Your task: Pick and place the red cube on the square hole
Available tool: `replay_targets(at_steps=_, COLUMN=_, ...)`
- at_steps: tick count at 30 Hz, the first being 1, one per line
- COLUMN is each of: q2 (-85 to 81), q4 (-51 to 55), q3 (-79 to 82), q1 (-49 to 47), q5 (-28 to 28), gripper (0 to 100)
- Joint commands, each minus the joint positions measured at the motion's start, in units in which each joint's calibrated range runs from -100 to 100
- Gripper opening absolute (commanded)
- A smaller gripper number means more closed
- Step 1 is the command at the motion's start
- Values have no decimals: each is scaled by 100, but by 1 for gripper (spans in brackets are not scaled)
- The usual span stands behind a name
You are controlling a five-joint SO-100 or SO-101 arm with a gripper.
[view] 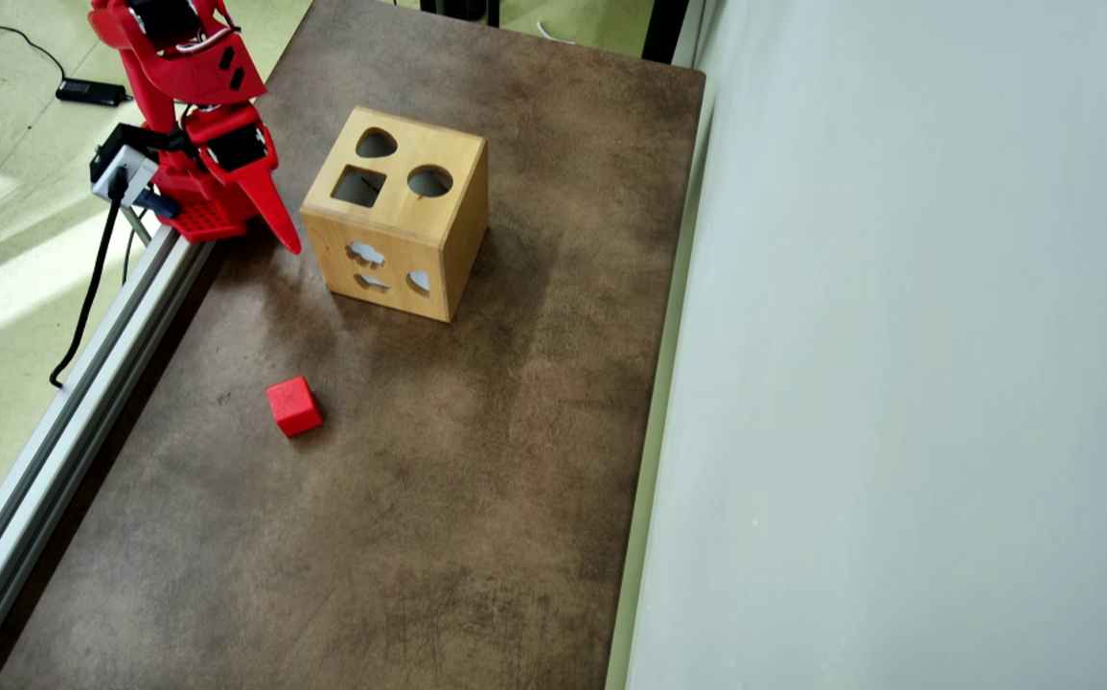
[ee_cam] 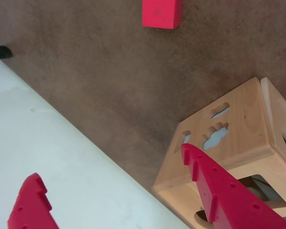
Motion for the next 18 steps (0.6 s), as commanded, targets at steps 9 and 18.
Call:
replay_targets(at_steps=9, q2=550, q4=-75, q3=504, q1=341, q5=-1797, gripper=44)
replay_targets(at_steps=18, q2=1815, q4=-43, q3=495, q1=416, q5=-3331, gripper=44)
